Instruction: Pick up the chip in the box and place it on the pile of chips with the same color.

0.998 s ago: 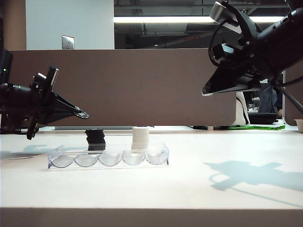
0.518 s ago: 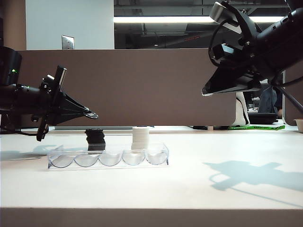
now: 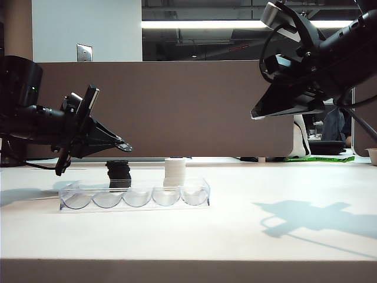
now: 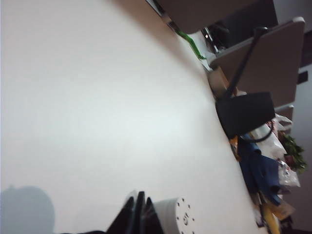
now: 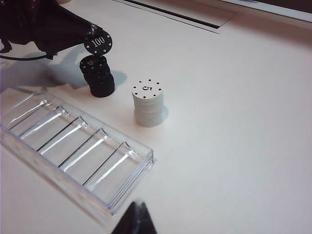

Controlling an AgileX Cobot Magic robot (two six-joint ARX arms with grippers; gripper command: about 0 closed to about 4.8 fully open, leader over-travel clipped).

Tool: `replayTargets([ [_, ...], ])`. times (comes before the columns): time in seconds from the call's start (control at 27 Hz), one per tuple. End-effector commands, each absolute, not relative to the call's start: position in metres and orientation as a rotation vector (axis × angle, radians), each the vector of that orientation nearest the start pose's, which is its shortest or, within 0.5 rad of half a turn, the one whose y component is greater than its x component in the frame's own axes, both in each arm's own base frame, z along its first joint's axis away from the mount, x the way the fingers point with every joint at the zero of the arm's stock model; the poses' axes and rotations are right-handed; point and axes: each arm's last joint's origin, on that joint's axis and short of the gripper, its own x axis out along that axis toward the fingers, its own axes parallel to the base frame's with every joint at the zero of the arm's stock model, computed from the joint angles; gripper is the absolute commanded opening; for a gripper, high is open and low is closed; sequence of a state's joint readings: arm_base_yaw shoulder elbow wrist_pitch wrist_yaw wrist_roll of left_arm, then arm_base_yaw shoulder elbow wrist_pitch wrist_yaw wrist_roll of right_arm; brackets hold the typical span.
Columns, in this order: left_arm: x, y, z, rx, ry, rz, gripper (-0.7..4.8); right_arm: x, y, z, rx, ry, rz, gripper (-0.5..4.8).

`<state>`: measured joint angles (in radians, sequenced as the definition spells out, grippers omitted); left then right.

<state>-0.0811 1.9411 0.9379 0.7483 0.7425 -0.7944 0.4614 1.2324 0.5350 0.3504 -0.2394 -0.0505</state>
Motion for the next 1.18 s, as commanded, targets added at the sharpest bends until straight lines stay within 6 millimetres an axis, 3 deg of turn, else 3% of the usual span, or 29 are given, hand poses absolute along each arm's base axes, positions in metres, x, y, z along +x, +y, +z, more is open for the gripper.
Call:
replayTargets([
  [0.04, 0.382, -0.050, 0.155, -0.805, 0.533, -0.667, -0.06, 0.220, 0.118, 0.212, -0.087, 0.314, 0.707, -0.06],
  [0.89, 0.380, -0.049, 0.148, -0.793, 0.600, -0.663, -0.06, 0.220, 0.117, 0.212, -0.091, 0.312, 0.704, -0.06],
  [1.18, 0.380, -0.032, 0.149, -0.816, 0.604, -0.703, -0.06, 0.220, 0.117, 0.212, -0.091, 0.314, 0.704, -0.06],
])
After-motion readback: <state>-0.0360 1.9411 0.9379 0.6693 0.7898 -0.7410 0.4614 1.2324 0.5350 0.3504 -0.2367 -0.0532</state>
